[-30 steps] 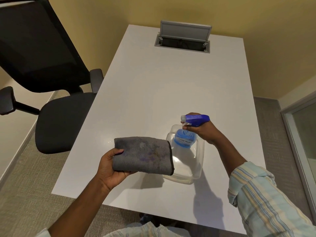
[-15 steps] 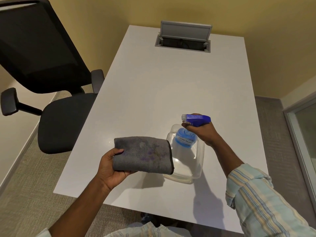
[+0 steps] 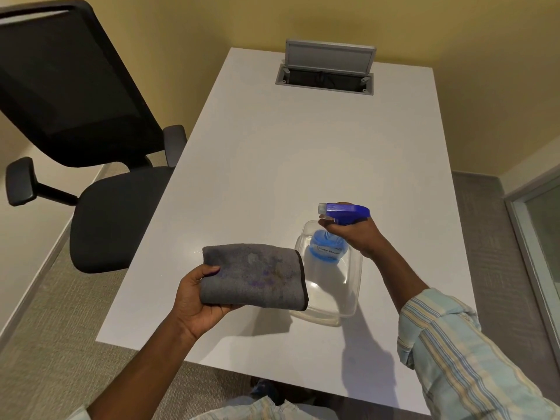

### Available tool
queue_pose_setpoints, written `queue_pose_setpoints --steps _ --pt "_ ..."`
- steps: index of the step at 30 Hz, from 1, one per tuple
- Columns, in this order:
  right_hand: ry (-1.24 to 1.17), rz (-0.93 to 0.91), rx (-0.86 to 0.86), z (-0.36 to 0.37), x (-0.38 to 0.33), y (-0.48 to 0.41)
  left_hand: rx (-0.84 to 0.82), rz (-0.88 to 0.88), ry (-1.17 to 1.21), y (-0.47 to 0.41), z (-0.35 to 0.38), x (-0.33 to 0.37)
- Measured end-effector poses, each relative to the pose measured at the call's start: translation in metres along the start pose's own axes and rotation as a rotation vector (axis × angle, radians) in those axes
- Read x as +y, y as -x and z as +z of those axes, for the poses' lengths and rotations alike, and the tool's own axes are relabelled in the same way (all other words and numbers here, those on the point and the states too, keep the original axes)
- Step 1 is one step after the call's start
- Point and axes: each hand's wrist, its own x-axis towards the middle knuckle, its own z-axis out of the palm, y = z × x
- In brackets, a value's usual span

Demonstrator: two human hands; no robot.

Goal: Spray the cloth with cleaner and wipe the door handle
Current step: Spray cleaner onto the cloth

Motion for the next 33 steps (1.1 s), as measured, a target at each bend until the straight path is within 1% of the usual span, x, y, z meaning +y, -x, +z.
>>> queue_pose_setpoints --steps 8,13,16,20,23,26,29,33 --pt "0.035 -0.019 0.006 0.001 -0.003 0.004 -0.02 0.006 -0.006 0.004 0.003 0.0" --pt "0.16 -0.095 0.027 0.001 -0.005 0.011 -0.041 0.001 -0.02 0.006 0.005 0.0" --pt "0.245 -0.115 0.069 -0.006 -0.001 0.018 -0.055 -0.001 -0.027 0.006 0.005 0.001" --pt "0.316 -0.026 0.176 -0.02 0.006 0.041 -0.094 -0.012 -0.038 0.003 0.006 0.002" --pt "0.357 0.085 0.317 -0.024 0.014 0.068 -0.124 -0.029 -0.04 0.001 0.008 0.0" --pt "0.298 0.151 0.448 -0.019 0.018 0.098 -0.169 -0.067 -0.04 -0.001 0.011 -0.003" --pt "0.273 0.172 0.455 -0.007 0.017 0.124 -0.223 -0.126 -0.043 -0.002 0.018 -0.007" --pt "0.193 0.216 0.365 0.014 0.016 0.148 -0.29 -0.195 -0.064 -0.003 0.031 -0.012"
